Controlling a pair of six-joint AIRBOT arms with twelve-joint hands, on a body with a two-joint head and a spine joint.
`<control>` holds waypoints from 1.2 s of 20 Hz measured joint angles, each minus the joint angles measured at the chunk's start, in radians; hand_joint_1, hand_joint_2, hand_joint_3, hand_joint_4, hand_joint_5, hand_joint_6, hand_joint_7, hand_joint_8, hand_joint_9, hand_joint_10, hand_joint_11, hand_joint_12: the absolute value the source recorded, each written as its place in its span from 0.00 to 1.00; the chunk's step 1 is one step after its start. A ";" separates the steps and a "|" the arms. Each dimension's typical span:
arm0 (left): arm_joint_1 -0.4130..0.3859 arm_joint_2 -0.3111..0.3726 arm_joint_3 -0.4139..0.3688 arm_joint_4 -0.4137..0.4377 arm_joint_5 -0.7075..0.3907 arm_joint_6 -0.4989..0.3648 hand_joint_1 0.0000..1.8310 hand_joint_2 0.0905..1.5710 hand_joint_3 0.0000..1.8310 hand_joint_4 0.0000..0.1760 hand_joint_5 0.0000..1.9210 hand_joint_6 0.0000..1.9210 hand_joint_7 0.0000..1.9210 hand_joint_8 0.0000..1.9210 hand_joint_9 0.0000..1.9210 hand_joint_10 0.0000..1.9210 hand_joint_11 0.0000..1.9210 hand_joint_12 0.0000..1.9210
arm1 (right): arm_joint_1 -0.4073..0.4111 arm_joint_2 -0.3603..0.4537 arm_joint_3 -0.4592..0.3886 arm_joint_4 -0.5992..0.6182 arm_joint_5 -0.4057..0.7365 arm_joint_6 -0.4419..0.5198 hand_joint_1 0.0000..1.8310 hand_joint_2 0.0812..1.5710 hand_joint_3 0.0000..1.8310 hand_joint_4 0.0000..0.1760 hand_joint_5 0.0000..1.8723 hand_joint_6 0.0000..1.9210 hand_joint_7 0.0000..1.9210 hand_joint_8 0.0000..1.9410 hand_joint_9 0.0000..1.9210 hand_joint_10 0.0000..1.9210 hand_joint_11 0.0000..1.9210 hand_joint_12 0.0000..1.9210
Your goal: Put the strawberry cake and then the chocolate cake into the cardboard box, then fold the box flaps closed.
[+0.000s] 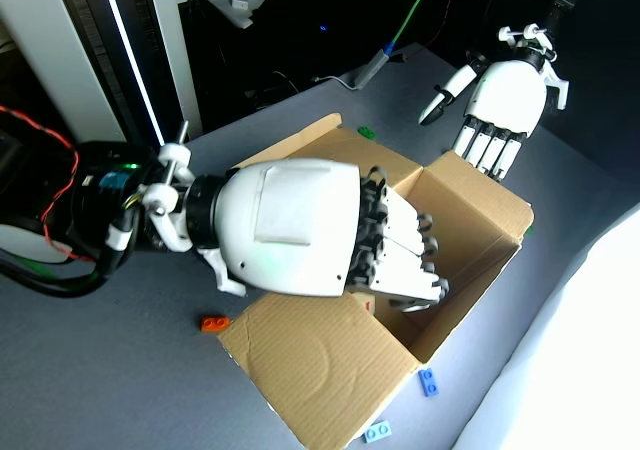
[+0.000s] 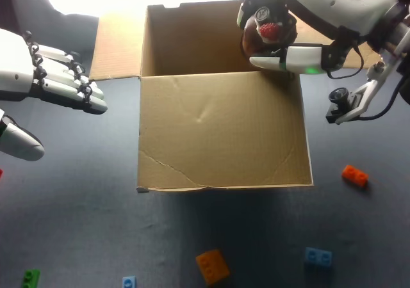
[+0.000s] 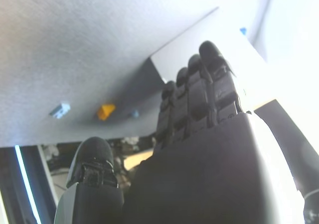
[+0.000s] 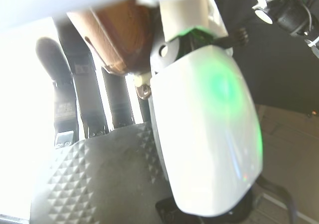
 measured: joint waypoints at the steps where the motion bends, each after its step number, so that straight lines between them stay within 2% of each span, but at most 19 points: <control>1: 0.000 0.000 0.000 0.001 0.001 0.000 0.00 0.76 0.00 0.08 0.07 0.00 0.07 0.00 0.09 0.00 0.00 0.37 | 0.000 -0.010 0.011 0.002 0.000 -0.008 0.49 0.70 0.00 0.00 0.28 0.07 0.32 0.02 0.31 0.17 0.08 0.71; 2: 0.000 0.000 0.000 0.000 0.000 0.000 0.00 0.76 0.00 0.08 0.07 0.00 0.07 0.00 0.09 0.00 0.00 0.37 | 0.000 -0.017 0.019 0.003 0.001 -0.012 0.49 0.70 0.00 0.00 0.28 0.07 0.32 0.02 0.31 0.17 0.08 0.71; 3: 0.000 0.000 0.000 0.000 0.001 0.000 0.00 0.76 0.00 0.05 0.07 0.00 0.07 0.00 0.09 0.00 0.00 0.36 | -0.002 -0.024 0.026 0.003 0.004 -0.015 0.42 0.68 0.00 0.00 0.19 0.00 0.25 0.00 0.27 0.05 0.01 0.68; 4: 0.000 0.000 0.000 0.003 0.001 0.000 0.00 0.76 0.00 0.05 0.07 0.00 0.07 0.00 0.09 0.00 0.00 0.36 | -0.005 -0.029 0.033 0.003 0.007 -0.015 0.42 0.68 0.00 0.00 0.19 0.00 0.25 0.00 0.27 0.05 0.01 0.68; 5: 0.000 0.000 0.000 0.004 0.001 0.000 0.00 0.75 0.00 0.08 0.07 0.00 0.07 0.00 0.09 0.00 0.00 0.37 | -0.007 -0.042 0.045 0.009 0.008 -0.015 0.41 0.63 0.00 0.00 0.13 0.00 0.18 0.00 0.21 0.01 0.00 0.58; 6: 0.000 0.000 0.000 0.003 0.001 0.000 0.00 0.75 0.00 0.06 0.08 0.00 0.07 0.00 0.09 0.00 0.00 0.37 | -0.011 -0.047 0.050 0.012 0.009 -0.015 0.43 0.60 0.00 0.05 0.11 0.00 0.16 0.00 0.18 0.00 0.00 0.51; 7: 0.000 0.000 0.000 0.002 0.001 0.000 0.00 0.75 0.00 0.06 0.08 0.00 0.07 0.00 0.09 0.00 0.00 0.37 | -0.014 -0.050 0.053 0.019 0.016 -0.015 0.43 0.60 0.00 0.05 0.11 0.00 0.16 0.00 0.18 0.00 0.00 0.51; 8: 0.000 0.000 0.000 0.001 0.002 0.000 0.00 0.75 0.00 0.06 0.07 0.00 0.07 0.00 0.09 0.00 0.00 0.37 | -0.023 -0.050 0.056 0.024 0.023 -0.011 0.43 0.56 0.00 0.05 0.06 0.00 0.10 0.00 0.13 0.00 0.00 0.38; 9: 0.000 0.000 0.000 0.002 0.001 0.000 0.00 0.75 0.00 0.07 0.07 0.00 0.06 0.00 0.09 0.00 0.00 0.37 | -0.024 -0.049 0.057 0.029 0.029 -0.011 0.43 0.54 0.00 0.03 0.04 0.00 0.07 0.00 0.09 0.00 0.00 0.32; 10: 0.000 0.000 0.000 0.003 0.001 0.000 0.00 0.75 0.00 0.07 0.07 0.00 0.06 0.00 0.09 0.00 0.00 0.37 | -0.024 -0.049 0.057 0.031 0.031 -0.011 0.43 0.54 0.00 0.03 0.04 0.00 0.07 0.00 0.09 0.00 0.00 0.32; 11: 0.000 0.000 0.000 0.003 0.001 0.000 0.00 0.75 0.00 0.10 0.07 0.00 0.07 0.00 0.09 0.00 0.00 0.34 | -0.024 -0.049 0.057 0.031 0.034 -0.011 0.39 0.51 0.00 0.04 0.00 0.00 0.04 0.00 0.06 0.00 0.00 0.26; 15: 0.000 0.000 0.000 0.003 0.002 0.000 0.00 0.75 0.00 0.07 0.07 0.00 0.07 0.00 0.10 0.00 0.00 0.37 | -0.024 -0.015 0.032 0.031 0.017 -0.013 0.38 0.51 0.00 0.04 0.00 0.00 0.03 0.00 0.04 0.00 0.00 0.25; 17: 0.000 0.000 0.000 -0.005 0.002 0.000 0.00 0.75 0.00 0.09 0.07 0.00 0.08 0.00 0.10 0.00 0.00 0.35 | -0.028 0.028 -0.002 0.026 0.021 0.000 0.37 0.51 0.00 0.00 0.00 0.00 0.04 0.00 0.04 0.00 0.00 0.24; 20: 0.000 0.000 0.000 -0.037 0.004 -0.010 0.00 0.75 0.00 0.11 0.06 0.00 0.07 0.00 0.09 0.00 0.00 0.34 | -0.043 0.113 -0.066 0.012 0.033 0.037 0.37 0.52 0.00 0.00 0.00 0.00 0.05 0.00 0.04 0.00 0.00 0.17; 22: 0.000 0.000 0.001 -0.065 0.005 -0.016 0.00 0.75 0.00 0.10 0.07 0.00 0.07 0.00 0.10 0.00 0.00 0.36 | -0.048 0.162 -0.111 0.051 0.042 0.049 0.37 0.53 0.00 0.00 0.01 0.00 0.06 0.00 0.05 0.01 0.00 0.17; 24: -0.002 0.000 0.003 -0.090 0.016 -0.023 0.00 0.75 0.00 0.11 0.07 0.00 0.07 0.00 0.09 0.00 0.00 0.35 | -0.050 0.211 -0.156 0.150 0.046 0.050 0.35 0.54 0.00 0.00 0.03 0.00 0.08 0.00 0.07 0.01 0.00 0.19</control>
